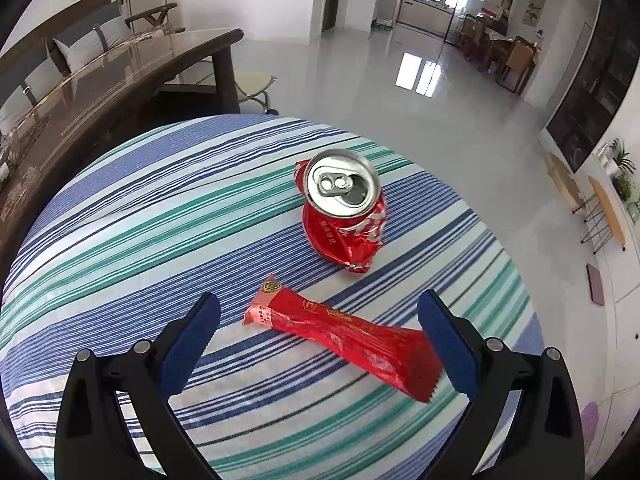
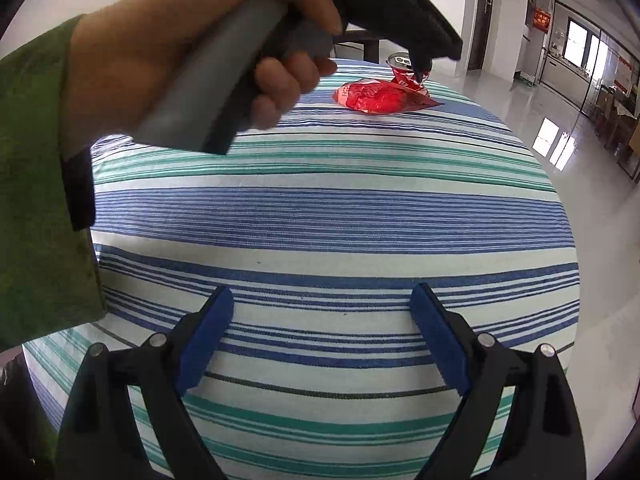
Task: Collect trash
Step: 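Grasp the red wrapper with the left tool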
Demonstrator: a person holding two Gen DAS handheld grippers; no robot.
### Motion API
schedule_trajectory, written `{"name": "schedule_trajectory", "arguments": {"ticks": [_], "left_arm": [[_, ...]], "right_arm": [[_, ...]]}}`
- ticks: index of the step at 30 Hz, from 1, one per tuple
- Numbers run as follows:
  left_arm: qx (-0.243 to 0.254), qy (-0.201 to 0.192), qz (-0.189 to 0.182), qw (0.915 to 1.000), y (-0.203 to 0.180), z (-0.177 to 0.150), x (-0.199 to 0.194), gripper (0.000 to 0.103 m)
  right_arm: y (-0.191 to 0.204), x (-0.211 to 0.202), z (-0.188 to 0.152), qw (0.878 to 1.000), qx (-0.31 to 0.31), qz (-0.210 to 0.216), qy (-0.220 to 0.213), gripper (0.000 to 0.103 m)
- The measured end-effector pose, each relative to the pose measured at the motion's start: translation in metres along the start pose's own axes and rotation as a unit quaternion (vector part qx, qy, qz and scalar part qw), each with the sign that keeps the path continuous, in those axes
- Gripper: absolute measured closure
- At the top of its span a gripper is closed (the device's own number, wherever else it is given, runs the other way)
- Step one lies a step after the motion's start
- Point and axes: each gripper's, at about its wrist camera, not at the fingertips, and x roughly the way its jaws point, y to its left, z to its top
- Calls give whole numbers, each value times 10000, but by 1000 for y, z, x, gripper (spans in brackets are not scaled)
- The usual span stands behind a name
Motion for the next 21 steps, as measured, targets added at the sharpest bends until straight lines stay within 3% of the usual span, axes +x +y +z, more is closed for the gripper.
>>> {"name": "schedule_trajectory", "arguments": {"ticks": [4,10,13,17,19,21], "left_arm": [[24,149,315,9994,11,-13,13,6],[146,19,165,9998,45,-32,-6,6],[204,64,-80,9997,39,-31,-5,5],[425,87,-18,9991,22,-27,4,6],[441,125,-71,9989,18,-25,7,11],[534,156,-76,9984,15,-25,9,23]], "right_arm": [[-4,-3,-2,9999,103,90,-68,15],[-2,-5,-2,9999,109,53,-68,15],[-1,-5,-2,10000,75,10,-48,15],[0,-5,-4,9999,108,-8,-73,15],[-2,-5,-4,9999,129,-7,-78,15],[-1,-5,-5,9999,117,-23,-68,15]]}}
